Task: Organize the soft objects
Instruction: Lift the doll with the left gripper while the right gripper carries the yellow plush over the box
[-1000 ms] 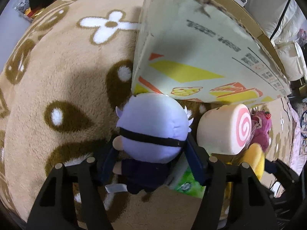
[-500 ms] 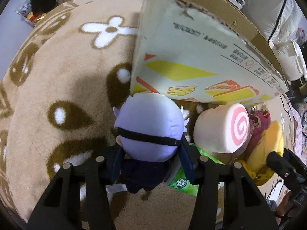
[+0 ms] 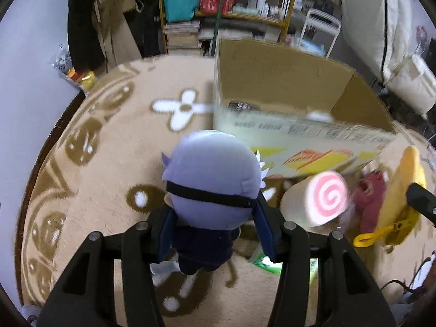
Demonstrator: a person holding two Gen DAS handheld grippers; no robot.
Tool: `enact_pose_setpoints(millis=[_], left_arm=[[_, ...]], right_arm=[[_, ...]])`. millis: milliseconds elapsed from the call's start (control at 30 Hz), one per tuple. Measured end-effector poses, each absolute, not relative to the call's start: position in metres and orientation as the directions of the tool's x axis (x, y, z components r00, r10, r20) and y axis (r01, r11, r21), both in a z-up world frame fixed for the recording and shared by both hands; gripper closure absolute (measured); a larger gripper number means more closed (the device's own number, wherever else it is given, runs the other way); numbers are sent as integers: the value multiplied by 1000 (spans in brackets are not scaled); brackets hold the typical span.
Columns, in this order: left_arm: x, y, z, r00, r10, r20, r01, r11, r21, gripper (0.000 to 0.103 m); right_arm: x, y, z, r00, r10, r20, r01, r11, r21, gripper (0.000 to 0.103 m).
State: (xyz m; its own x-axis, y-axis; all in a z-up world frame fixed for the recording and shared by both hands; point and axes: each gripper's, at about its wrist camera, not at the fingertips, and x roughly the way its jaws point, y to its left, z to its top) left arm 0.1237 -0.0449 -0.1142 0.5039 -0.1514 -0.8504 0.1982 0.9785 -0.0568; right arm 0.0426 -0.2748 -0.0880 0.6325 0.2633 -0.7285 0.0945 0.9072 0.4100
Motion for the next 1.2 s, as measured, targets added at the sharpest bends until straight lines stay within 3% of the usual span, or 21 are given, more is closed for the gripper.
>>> enact_pose_setpoints(millis=[233, 467, 667, 933, 1200], left_arm=[[92, -36, -69, 639, -156, -753, 190, 981, -42, 52], [77, -28, -23, 803, -189, -565, 197, 979, -47, 52], [79, -31, 6, 863, -207, -460, 212, 976, -42, 52], [106, -44, 32, 879, -228, -420, 246, 969, -10, 51], [136, -65, 14, 867, -239, -437, 262, 965, -7, 51]], right_arm=[[32, -270, -55, 735, 227, -639, 51, 921, 386, 33], [35, -271, -20, 814, 190, -549, 16, 937, 348, 33], [44, -276, 0, 852, 151, -501, 7, 954, 300, 33], [68, -280, 15, 868, 129, -480, -5, 968, 251, 33], [98, -292, 7, 867, 146, -477, 0, 956, 293, 33]])
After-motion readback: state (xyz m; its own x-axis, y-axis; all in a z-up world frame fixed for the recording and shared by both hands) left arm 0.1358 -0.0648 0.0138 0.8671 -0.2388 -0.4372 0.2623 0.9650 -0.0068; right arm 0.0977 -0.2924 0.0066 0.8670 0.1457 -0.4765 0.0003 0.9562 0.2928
